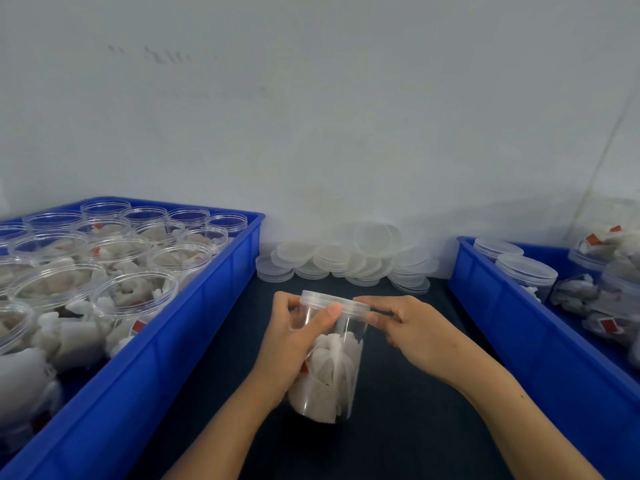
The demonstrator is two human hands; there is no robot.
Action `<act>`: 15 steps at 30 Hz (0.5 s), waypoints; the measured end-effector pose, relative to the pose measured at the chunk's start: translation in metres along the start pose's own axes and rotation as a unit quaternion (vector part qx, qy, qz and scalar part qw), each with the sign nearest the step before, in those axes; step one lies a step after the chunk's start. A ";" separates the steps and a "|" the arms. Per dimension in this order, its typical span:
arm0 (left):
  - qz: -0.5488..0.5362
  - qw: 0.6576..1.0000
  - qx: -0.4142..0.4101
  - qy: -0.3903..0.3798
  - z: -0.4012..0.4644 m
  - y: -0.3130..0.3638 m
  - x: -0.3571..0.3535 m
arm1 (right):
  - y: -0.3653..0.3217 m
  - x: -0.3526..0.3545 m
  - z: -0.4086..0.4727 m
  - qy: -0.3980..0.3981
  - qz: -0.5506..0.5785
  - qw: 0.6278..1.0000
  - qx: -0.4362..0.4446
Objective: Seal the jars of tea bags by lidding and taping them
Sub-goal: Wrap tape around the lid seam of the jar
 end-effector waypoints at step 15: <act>0.254 0.953 -0.128 0.106 -0.017 0.021 -0.002 | -0.031 0.006 -0.019 0.088 -0.165 0.982 0.027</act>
Point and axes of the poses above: each hand's wrist, its own z-axis towards the middle knuckle, its own x-axis out of the back of the hand, y = z × x, the point moved 8 cm from there along z, towards the middle knuckle, and after that the axes turned 12 degrees about y, right-handed, at the moved point
